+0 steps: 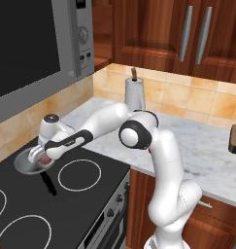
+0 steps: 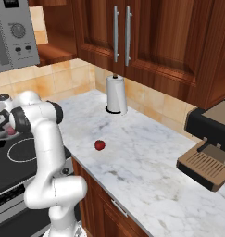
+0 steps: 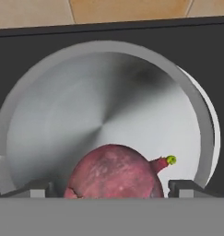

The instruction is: Place the pan on the rear right burner on the stove. Then place the tomato and the onion in the pan and turn on the rear right burner.

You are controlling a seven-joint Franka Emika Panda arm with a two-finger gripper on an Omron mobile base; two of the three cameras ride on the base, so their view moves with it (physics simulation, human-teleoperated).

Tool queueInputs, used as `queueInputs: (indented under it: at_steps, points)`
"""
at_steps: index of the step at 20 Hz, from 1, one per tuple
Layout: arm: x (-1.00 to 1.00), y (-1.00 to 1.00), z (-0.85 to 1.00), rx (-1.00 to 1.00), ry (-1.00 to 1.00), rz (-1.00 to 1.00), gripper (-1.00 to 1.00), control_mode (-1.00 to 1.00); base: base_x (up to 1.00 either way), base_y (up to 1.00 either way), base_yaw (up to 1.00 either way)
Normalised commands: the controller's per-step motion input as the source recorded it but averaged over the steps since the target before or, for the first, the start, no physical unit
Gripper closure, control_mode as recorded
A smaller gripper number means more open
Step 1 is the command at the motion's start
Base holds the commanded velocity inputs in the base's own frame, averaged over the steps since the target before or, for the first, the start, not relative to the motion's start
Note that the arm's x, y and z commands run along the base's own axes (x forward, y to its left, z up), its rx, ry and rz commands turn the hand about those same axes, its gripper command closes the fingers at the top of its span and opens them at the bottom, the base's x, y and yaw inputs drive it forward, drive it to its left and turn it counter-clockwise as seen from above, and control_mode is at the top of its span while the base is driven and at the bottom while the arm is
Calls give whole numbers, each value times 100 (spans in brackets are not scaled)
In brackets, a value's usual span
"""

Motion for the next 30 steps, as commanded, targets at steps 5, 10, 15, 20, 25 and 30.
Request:
queueInputs:
  at_steps: [5, 10, 15, 20, 25, 30]
  points:
    - [-5, -7, 26, 0, -1, -1, -100, -100, 0, 0, 0]
    - [-14, -44, 34, 0, 0, -9, -100, -100, 0, 0, 0]
    - [-20, -78, 12, 0, 0, -7, -100, -100, 0, 0, 0]
    - [-38, -91, 22, 0, 0, -5, -100, -100, 0, 0, 0]
    - [-31, -94, 27, 0, 1, -11, -100, -100, 0, 0, 0]
    - [-4, -71, 45, 0, 8, -13, -100, -100, 0, 0, 0]
